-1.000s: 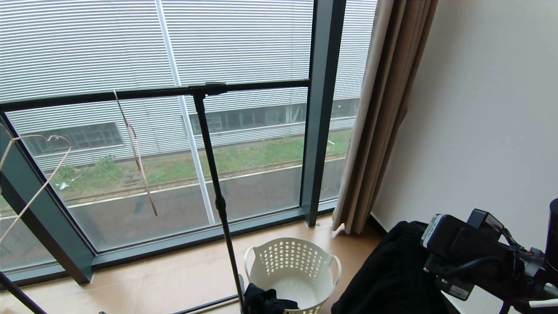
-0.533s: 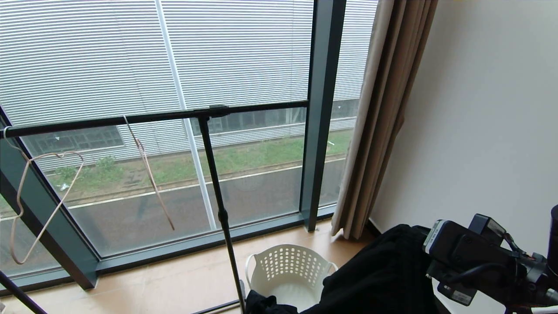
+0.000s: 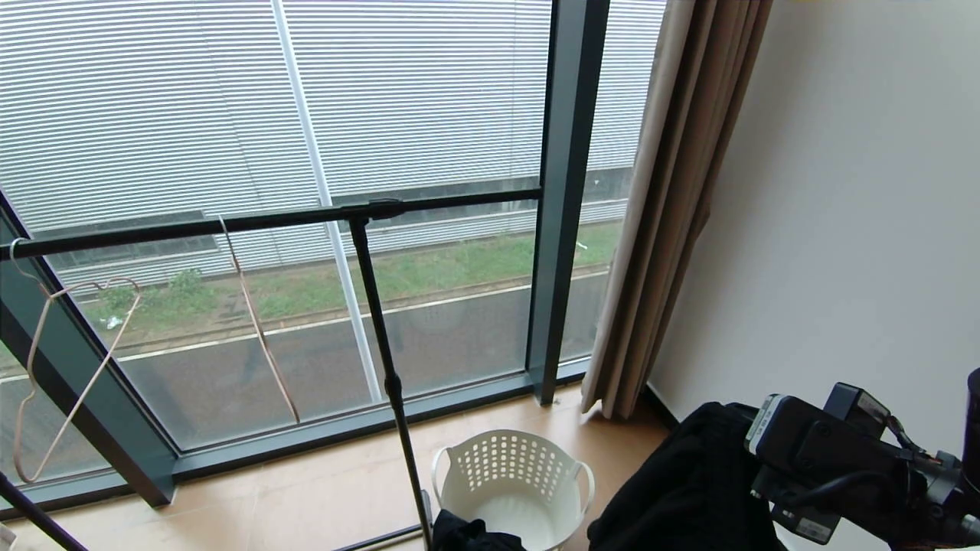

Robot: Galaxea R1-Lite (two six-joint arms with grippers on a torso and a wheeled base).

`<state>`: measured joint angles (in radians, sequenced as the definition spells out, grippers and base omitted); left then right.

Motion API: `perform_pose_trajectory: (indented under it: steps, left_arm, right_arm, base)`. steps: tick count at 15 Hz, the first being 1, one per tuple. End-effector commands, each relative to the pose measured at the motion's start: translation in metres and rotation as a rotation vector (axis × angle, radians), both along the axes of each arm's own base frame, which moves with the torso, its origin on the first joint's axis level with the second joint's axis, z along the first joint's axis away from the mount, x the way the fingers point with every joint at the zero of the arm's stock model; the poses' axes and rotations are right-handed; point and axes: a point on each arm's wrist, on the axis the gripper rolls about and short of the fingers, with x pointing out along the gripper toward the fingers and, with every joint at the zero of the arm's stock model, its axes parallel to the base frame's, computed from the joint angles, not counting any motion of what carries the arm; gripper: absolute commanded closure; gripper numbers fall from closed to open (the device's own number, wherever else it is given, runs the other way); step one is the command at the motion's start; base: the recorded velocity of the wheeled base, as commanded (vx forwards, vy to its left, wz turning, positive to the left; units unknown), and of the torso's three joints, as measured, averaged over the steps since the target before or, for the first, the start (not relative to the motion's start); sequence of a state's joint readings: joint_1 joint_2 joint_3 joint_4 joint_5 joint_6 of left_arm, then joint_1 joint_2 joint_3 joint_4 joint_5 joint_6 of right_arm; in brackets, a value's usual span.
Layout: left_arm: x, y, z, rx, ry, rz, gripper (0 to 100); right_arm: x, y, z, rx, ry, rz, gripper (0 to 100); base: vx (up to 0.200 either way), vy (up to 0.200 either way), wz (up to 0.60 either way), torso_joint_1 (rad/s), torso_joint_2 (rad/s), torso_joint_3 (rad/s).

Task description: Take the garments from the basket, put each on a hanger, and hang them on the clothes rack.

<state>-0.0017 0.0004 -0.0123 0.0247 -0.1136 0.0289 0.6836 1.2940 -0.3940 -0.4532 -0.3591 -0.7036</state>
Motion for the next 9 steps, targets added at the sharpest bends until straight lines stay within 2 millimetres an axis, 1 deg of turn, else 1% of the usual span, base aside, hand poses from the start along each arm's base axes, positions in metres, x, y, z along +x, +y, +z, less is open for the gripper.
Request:
perform_pose_trajectory:
  steps: [1, 4, 7, 9]
  left_arm:
    - [0.0, 0.0, 0.0, 0.0, -0.001, 0.0, 0]
    - [0.0, 0.0, 0.0, 0.0, -0.001, 0.0, 0]
    - [0.0, 0.0, 0.0001, -0.001, -0.002, 0.002, 0]
    - [0.0, 0.0, 0.0001, -0.001, -0.002, 0.002, 0]
  right_arm:
    - [-0.0008, -0.0005, -0.0013, -0.003, 0.003, 0.001, 100]
    - [-0.0026, -0.0018, -0.0049, -0.008, 0.015, 0.008, 100]
    - [-0.0005, -0.0001, 0.0002, 0.009, -0.007, 0.008, 100]
    - [0.0, 0.0009, 0.0011, 0.036, -0.026, 0.027, 100]
  base:
    - [0.0, 0.0, 0.0, 0.017, -0.01, -0.149]
    - [0.0, 0.0, 0.0, 0.006, 0.0, -0.028]
    - [0.0, 0.0, 0.0, 0.003, 0.0, -0.055]
    - [0.0, 0.0, 0.6, -0.002, 0.0, -0.01]
